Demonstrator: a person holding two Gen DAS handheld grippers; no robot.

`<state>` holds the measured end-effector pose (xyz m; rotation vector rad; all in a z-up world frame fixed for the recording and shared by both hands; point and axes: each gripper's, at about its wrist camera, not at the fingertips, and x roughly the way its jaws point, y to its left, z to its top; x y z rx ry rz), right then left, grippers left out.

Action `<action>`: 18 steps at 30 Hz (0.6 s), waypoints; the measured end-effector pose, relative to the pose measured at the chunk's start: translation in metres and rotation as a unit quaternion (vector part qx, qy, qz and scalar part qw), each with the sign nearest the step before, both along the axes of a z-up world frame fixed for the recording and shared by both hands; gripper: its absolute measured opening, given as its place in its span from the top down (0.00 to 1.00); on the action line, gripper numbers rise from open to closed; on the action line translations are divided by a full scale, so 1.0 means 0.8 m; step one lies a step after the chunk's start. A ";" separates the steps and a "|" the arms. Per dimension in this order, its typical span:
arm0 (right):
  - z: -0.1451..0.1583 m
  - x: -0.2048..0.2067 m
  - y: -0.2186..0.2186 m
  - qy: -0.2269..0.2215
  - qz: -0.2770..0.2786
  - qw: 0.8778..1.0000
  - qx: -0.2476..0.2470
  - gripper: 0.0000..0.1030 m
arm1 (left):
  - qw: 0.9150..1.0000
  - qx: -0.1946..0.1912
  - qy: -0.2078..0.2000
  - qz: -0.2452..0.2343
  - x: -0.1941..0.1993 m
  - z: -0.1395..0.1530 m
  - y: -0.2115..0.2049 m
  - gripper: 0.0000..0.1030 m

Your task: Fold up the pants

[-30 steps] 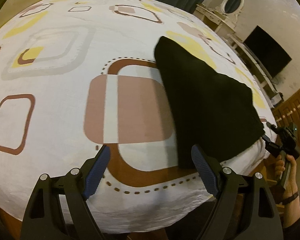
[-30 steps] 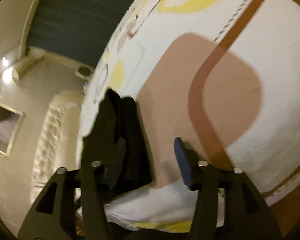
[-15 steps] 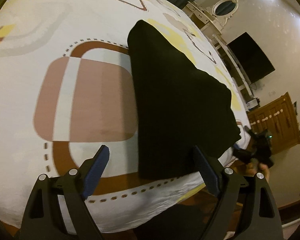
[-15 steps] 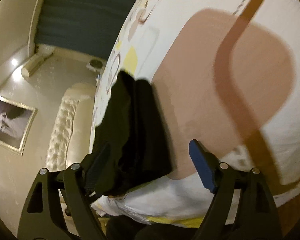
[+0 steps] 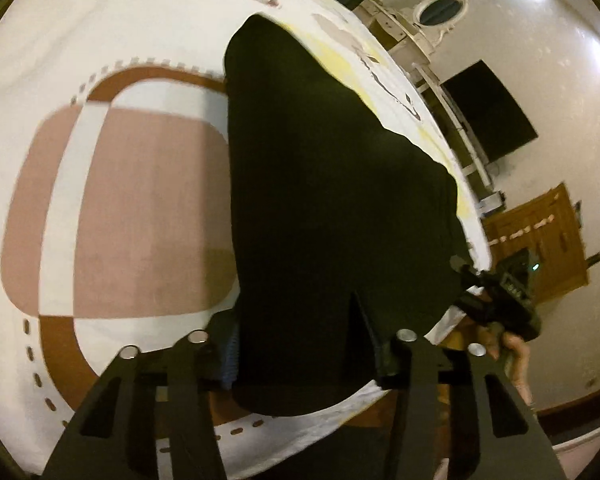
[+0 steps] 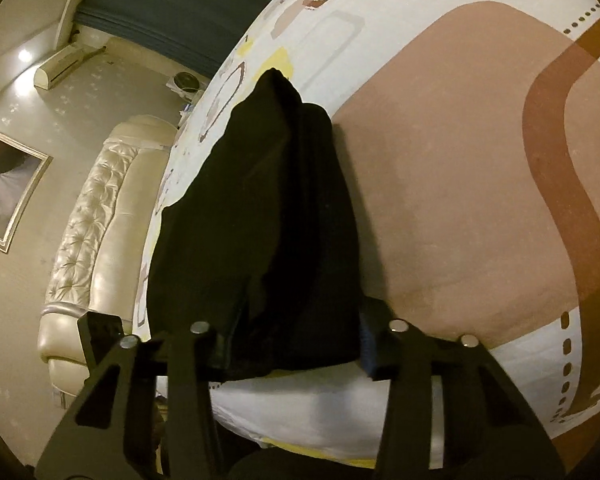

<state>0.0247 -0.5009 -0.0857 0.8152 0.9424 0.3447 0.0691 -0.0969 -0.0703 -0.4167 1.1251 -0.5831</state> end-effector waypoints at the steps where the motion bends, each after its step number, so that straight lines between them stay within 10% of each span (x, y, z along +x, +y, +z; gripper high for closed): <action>1: 0.001 0.000 0.001 -0.001 -0.001 1.000 -0.001 0.61 | 1.000 0.017 -0.011 -0.002 -0.003 0.004 -0.005 0.58; 18: 0.020 -0.001 0.030 -0.020 0.002 1.000 0.000 0.66 | 0.998 0.053 -0.026 0.012 -0.011 0.020 0.017 0.65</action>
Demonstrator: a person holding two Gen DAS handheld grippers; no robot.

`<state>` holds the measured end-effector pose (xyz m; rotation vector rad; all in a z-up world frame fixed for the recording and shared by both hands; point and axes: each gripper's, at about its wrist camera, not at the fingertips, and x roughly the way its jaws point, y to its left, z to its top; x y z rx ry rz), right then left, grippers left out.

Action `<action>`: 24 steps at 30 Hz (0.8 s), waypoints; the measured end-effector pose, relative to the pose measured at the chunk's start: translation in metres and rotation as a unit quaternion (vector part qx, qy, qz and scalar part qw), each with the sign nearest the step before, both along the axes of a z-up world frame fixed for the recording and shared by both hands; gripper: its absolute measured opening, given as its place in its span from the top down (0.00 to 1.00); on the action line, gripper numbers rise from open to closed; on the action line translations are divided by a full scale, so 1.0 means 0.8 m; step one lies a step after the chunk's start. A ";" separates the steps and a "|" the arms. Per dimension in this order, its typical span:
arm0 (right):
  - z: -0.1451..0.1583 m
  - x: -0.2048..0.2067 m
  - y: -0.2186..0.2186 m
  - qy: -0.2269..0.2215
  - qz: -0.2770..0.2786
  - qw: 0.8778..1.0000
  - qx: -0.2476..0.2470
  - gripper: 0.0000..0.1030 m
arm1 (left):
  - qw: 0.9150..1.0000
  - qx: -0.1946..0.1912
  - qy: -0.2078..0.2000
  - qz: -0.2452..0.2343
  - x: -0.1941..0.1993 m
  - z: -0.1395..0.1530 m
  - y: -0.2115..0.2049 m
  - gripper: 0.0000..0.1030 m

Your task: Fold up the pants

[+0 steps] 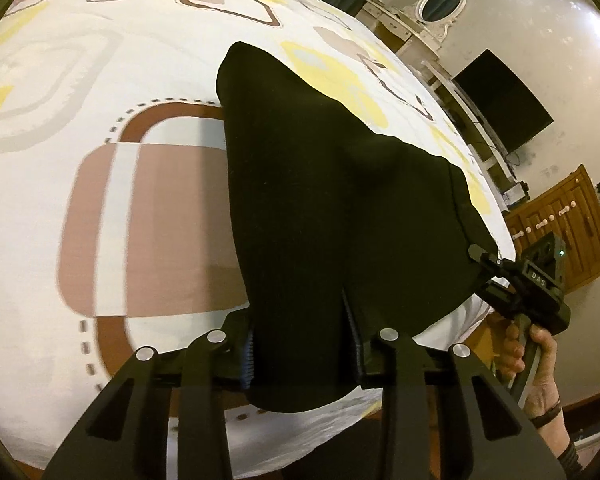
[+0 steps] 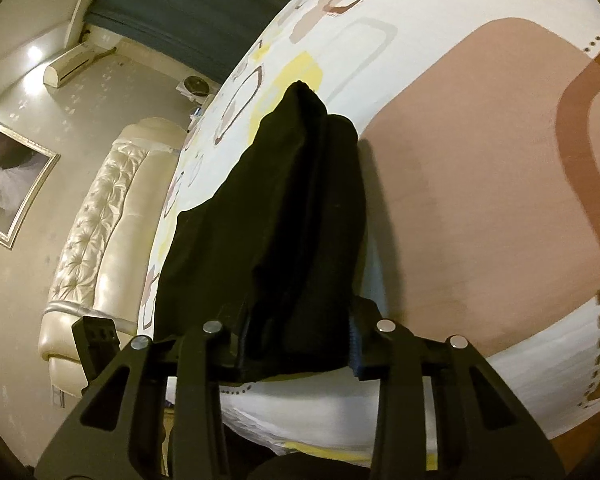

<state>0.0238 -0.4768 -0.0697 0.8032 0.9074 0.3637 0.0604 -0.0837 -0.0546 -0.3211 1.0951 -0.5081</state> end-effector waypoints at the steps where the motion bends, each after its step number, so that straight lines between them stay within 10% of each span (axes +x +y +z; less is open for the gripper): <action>1: 0.000 0.002 0.006 0.000 0.005 1.000 0.001 0.66 | 1.000 0.002 0.000 0.003 -0.002 0.001 0.007 0.65; 24: -0.021 0.019 0.102 0.021 0.077 0.997 0.022 0.67 | 0.999 0.012 -0.006 0.038 -0.030 0.003 0.092 0.64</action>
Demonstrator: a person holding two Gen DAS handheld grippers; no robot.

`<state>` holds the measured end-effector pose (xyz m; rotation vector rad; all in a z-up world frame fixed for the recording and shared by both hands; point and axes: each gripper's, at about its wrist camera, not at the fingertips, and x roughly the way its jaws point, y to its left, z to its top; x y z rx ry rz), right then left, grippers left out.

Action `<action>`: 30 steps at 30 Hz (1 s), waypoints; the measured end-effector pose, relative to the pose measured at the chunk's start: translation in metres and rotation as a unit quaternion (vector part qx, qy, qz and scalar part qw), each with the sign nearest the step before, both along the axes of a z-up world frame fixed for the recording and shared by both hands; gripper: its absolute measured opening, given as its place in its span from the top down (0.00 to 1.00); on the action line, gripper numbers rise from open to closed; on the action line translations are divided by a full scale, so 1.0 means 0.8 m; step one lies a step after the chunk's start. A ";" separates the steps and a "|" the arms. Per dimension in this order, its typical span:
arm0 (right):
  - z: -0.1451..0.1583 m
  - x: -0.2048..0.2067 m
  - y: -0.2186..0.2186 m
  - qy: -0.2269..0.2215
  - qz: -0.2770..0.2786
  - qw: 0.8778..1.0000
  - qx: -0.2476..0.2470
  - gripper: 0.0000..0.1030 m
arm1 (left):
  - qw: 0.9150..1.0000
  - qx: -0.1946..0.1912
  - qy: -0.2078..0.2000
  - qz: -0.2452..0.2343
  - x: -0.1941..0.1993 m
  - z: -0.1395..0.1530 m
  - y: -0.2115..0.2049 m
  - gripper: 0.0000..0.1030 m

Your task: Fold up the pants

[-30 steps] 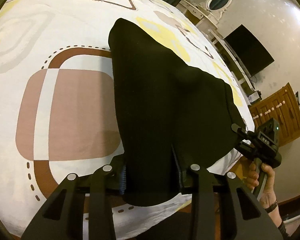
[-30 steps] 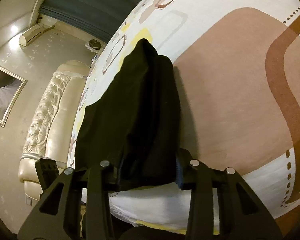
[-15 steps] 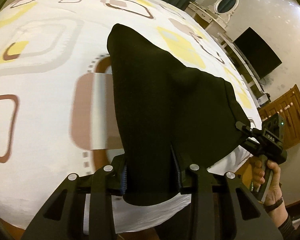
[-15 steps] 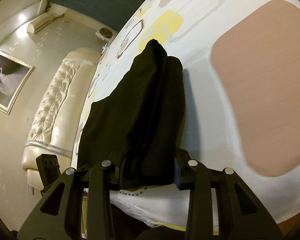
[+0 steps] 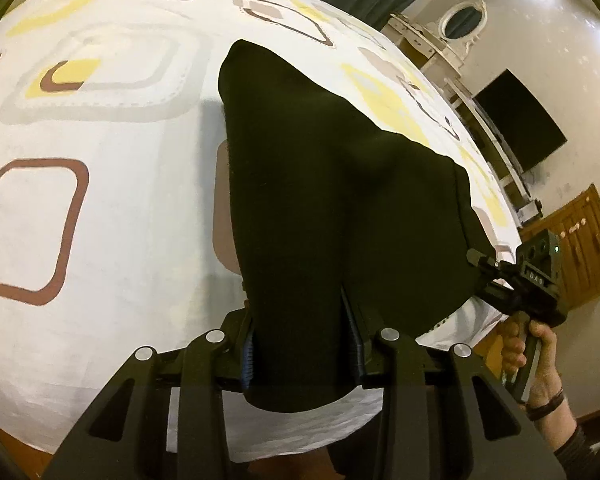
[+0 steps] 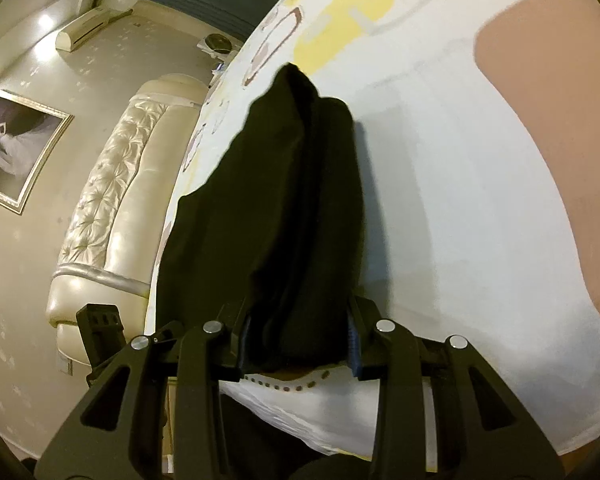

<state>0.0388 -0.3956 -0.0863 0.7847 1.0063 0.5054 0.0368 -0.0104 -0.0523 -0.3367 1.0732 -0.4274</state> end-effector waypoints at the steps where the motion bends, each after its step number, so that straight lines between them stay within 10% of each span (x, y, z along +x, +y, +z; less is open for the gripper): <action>1: -0.004 -0.001 -0.005 0.000 0.000 1.000 0.004 0.67 | 1.000 0.000 -0.002 -0.002 0.000 0.000 0.000 0.64; 9: -0.008 -0.004 -0.008 -0.003 -0.002 1.000 0.017 0.64 | 1.000 -0.030 0.007 -0.007 0.003 -0.006 0.013 0.53; 18: 0.013 -0.011 -0.025 -0.017 -0.007 0.999 0.027 0.35 | 0.998 -0.034 -0.048 -0.014 -0.021 0.013 0.046 0.23; 30: 0.012 0.104 -0.036 -0.011 -0.012 0.999 0.050 0.26 | 0.997 -0.071 -0.020 -0.018 0.090 -0.002 0.043 0.23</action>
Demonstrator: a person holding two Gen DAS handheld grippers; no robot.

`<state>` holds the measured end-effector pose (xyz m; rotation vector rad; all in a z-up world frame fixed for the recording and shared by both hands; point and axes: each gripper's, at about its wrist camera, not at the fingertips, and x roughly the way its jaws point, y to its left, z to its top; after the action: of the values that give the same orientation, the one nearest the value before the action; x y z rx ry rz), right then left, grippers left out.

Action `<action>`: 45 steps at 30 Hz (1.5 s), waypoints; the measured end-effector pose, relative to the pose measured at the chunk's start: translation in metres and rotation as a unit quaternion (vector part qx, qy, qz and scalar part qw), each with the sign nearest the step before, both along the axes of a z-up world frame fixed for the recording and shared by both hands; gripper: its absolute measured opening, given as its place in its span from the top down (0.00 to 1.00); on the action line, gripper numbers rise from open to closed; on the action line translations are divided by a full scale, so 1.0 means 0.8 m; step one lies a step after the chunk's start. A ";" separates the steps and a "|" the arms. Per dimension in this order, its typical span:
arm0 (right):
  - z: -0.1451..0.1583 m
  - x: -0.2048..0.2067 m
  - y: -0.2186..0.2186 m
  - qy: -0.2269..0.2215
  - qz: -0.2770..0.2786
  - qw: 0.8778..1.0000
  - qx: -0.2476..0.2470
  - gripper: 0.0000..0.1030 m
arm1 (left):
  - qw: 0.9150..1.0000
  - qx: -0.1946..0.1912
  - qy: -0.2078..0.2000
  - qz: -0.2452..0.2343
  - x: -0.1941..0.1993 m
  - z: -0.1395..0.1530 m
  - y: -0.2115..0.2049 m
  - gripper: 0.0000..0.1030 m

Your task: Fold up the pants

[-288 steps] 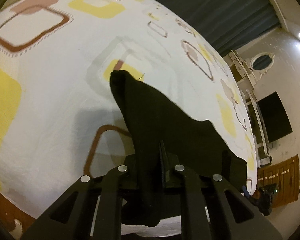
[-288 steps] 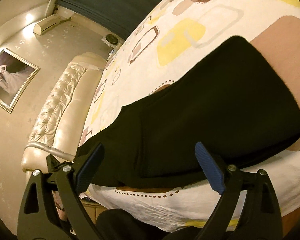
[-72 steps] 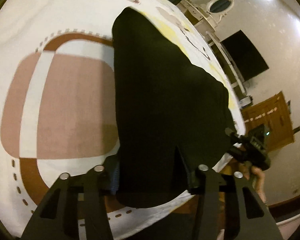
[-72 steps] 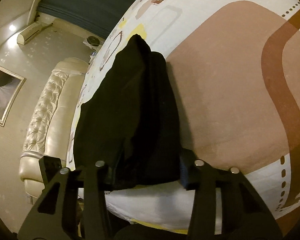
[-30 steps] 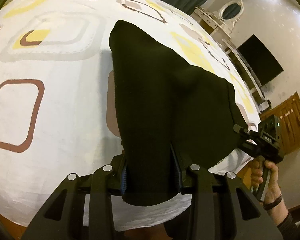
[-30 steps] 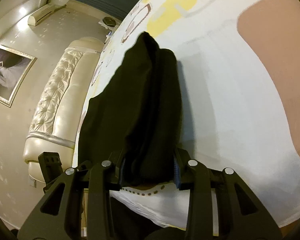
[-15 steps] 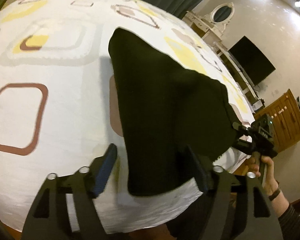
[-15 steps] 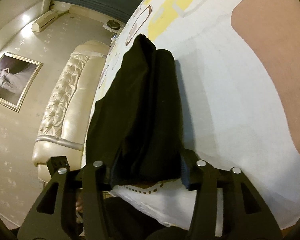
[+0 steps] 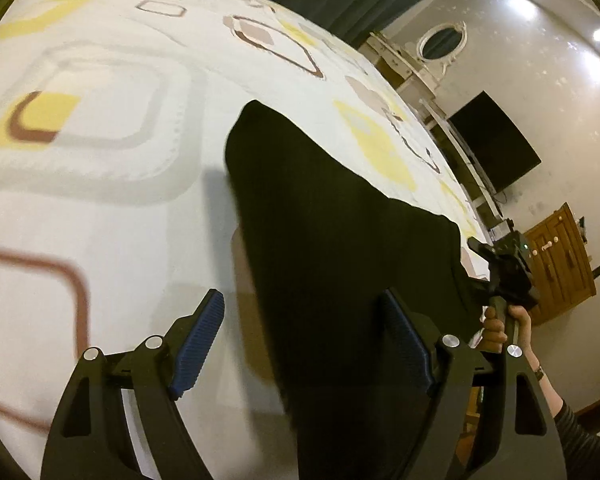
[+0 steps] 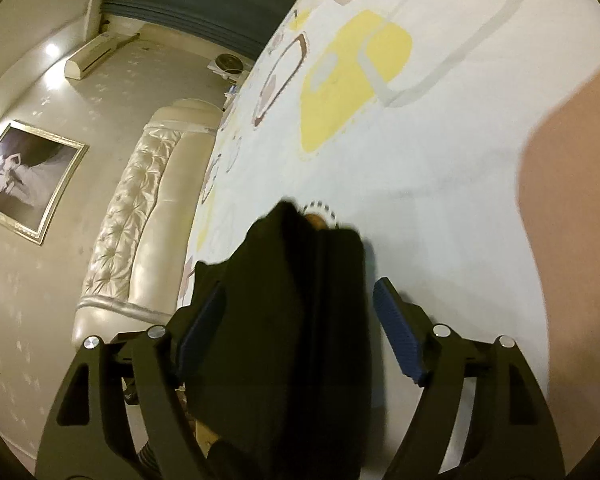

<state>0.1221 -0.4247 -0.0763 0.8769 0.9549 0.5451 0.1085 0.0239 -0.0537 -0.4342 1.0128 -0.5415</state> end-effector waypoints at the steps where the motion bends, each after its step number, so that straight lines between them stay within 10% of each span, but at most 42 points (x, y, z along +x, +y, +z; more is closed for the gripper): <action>1: -0.002 0.009 0.003 0.002 0.004 1.000 0.000 0.26 | 1.000 0.000 0.004 -0.005 0.011 -0.003 -0.005 0.23; 9: -0.009 0.059 0.022 0.008 0.053 0.999 -0.004 0.26 | 0.998 -0.024 0.046 -0.034 0.065 -0.028 -0.017 0.22; 11: -0.010 0.063 0.028 0.008 0.068 0.998 -0.015 0.41 | 0.997 -0.039 0.050 -0.033 0.071 -0.032 -0.013 0.22; 13: -0.017 0.066 0.030 0.015 0.074 0.997 -0.020 0.57 | 0.998 -0.031 0.044 -0.031 0.071 -0.032 -0.013 0.44; 22: -0.005 0.051 0.039 -0.030 0.060 0.997 -0.033 0.67 | 0.999 0.044 -0.001 -0.028 0.062 -0.012 -0.027 0.71; 45: 0.036 0.164 0.083 -0.082 0.042 0.995 -0.037 0.69 | 0.992 0.123 -0.024 0.026 0.172 0.015 -0.010 0.73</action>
<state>0.2531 -0.3580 -0.0477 0.7176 0.8593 0.6395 0.2462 0.0161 -0.0419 -0.2269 1.0045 -0.3738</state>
